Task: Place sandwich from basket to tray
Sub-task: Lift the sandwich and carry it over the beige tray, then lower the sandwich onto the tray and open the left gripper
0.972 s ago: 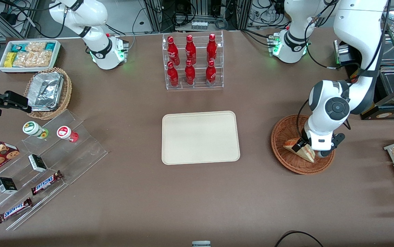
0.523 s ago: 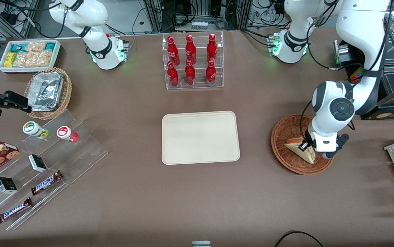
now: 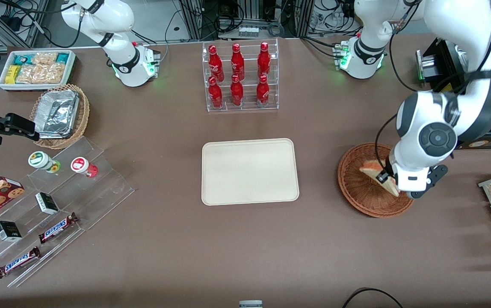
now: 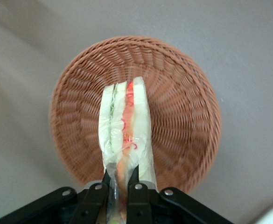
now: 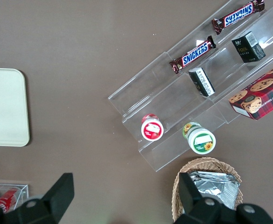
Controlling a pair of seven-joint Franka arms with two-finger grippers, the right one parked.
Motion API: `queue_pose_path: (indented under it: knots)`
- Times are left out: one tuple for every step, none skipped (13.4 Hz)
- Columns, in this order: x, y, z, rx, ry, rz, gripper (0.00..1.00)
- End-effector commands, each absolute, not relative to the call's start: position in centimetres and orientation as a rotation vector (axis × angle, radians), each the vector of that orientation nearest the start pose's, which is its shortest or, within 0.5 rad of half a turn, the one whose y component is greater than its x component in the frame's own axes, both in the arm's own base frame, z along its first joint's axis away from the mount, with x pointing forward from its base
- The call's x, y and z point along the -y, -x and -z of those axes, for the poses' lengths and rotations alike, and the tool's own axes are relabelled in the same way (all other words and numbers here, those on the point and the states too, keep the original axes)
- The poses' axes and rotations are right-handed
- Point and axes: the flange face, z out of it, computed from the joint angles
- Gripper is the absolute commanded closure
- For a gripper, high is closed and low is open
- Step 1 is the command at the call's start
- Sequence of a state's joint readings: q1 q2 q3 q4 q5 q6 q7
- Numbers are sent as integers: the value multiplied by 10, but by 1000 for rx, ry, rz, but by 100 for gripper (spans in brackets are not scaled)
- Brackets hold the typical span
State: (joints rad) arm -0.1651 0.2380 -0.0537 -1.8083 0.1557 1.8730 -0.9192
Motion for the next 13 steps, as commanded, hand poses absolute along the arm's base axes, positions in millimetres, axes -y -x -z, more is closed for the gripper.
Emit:
queue_pose_path:
  knots:
    - [180, -584, -462, 757, 2824, -99, 100]
    - [216, -577, -469, 676, 2856, -77, 100]
    - [245, -567, -469, 598, 2879, -68, 100]
    - [274, -555, -467, 495, 2905, -64, 100]
    - [305, -544, -456, 396, 2917, -77, 100]
    - [331, -539, -449, 331, 2938, -67, 100]
    - [360, -531, -436, 251, 2952, -74, 100]
    - [386, -523, -422, 197, 2962, -79, 100]
    - [410, -515, -408, 144, 2967, -87, 100]
    - [432, -512, -395, 99, 2981, -80, 100]
    - [444, -514, -385, 80, 3001, -65, 100]
    - [462, -513, -378, 56, 3026, -49, 100]
    - [482, -506, -368, 17, 3039, -41, 100]
